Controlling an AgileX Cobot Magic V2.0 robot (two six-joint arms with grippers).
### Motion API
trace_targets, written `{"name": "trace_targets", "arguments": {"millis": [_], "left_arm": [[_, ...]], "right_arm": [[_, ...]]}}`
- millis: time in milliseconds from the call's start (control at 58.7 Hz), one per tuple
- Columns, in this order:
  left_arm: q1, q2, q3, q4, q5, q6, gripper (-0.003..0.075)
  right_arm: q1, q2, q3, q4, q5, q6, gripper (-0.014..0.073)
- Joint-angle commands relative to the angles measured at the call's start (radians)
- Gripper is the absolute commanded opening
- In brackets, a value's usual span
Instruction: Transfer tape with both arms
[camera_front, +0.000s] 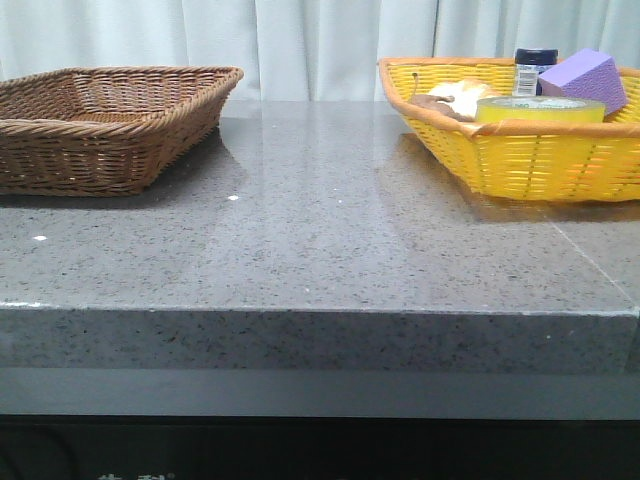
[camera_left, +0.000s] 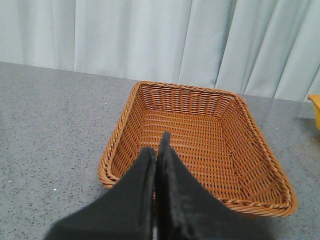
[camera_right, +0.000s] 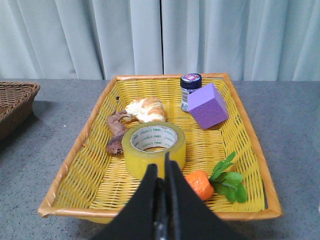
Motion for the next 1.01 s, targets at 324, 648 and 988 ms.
{"name": "trace_targets", "arguments": {"millis": [324,648,988], "left_arm": [[0.003,0.009,-0.038,-0.01,-0.086,-0.009,0.064],[0.003,0.009,-0.038,-0.01,-0.086,-0.009,0.0639],[0.003,0.009,-0.038,-0.01,-0.088,-0.009,0.0639]], "right_arm": [[-0.005,0.011,-0.025,0.008,-0.073,-0.009,0.0666],[-0.005,0.072,-0.043,0.008,-0.145,-0.009,0.0643],[-0.027,0.589,-0.425,0.009,0.063,0.079,0.0643]]}}
